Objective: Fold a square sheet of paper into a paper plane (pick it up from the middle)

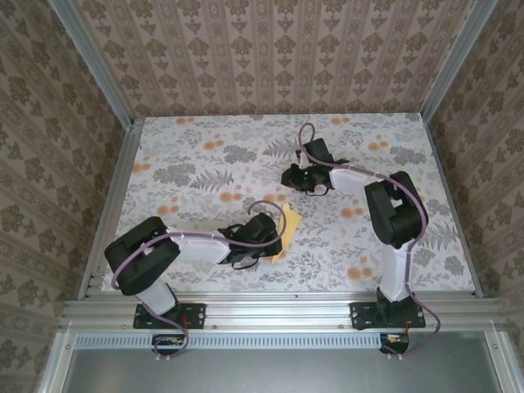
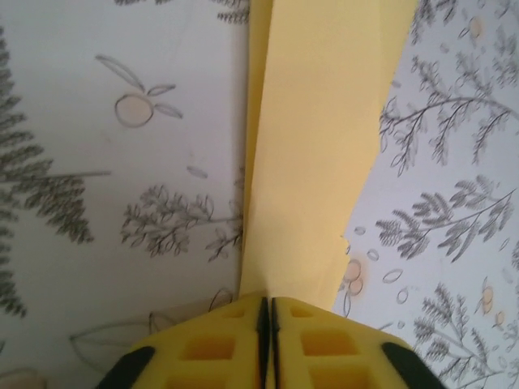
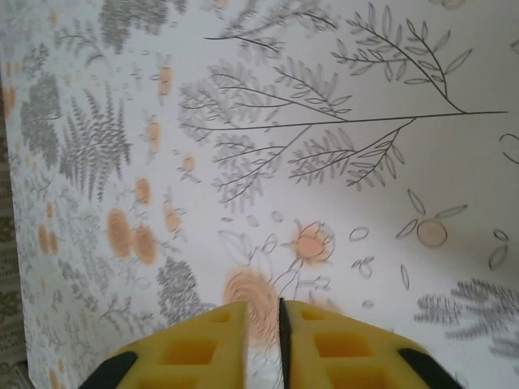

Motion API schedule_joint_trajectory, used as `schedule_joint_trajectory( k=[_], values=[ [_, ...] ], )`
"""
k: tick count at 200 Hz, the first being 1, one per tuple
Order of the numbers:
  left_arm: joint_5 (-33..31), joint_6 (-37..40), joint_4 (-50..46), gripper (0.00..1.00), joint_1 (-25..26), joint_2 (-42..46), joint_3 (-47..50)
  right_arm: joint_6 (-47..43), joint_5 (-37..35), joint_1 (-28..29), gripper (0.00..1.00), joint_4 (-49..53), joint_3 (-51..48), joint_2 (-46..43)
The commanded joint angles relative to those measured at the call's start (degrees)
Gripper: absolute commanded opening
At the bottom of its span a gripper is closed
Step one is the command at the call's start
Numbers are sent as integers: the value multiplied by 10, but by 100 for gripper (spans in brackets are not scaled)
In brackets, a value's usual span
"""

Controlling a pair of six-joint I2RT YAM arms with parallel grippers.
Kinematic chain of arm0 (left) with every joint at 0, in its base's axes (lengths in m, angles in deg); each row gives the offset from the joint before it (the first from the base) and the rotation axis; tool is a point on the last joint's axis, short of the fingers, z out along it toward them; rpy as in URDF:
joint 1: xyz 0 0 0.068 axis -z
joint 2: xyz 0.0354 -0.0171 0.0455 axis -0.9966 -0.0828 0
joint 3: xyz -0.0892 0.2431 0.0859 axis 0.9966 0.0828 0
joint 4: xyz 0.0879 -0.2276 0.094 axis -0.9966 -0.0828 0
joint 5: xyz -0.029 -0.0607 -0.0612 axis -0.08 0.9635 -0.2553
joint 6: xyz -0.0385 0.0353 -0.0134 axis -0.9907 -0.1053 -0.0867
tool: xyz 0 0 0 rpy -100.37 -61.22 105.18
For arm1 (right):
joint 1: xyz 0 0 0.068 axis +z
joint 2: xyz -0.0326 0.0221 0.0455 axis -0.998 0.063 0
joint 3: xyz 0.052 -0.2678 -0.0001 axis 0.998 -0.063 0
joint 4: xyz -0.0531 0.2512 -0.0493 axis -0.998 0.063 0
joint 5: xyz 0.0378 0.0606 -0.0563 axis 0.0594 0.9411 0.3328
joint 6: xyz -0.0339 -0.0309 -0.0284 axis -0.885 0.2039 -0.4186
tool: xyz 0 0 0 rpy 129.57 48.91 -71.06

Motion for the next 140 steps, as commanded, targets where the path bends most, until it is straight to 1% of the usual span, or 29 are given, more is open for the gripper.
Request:
schedule_joint_trajectory(
  k=[1,23,42,56,66,82,111,140],
  values=[
    [-27,40,-144,23,5,27,-25,-27,-47,-11,27,56,-24,-102],
    [-69,60,-178,38,11,61,-53,-31,-72,-22,38,65,-93,-187],
    [-122,83,-228,46,32,74,-81,-33,-90,-32,49,75,-149,-249],
    [-154,101,-260,48,51,73,-98,-34,-102,-38,57,75,-189,-289],
    [-174,106,-285,52,62,69,-108,-36,-111,-40,62,74,-213,-312],
    [-188,118,-313,53,72,56,-126,-37,-120,-43,68,73,-245,-345],
    [-186,148,-321,54,76,20,-159,-35,-125,-47,74,70,-277,-371],
    [-186,173,-325,54,76,-21,-199,-33,-126,-48,77,70,-291,-385]
  ],
)
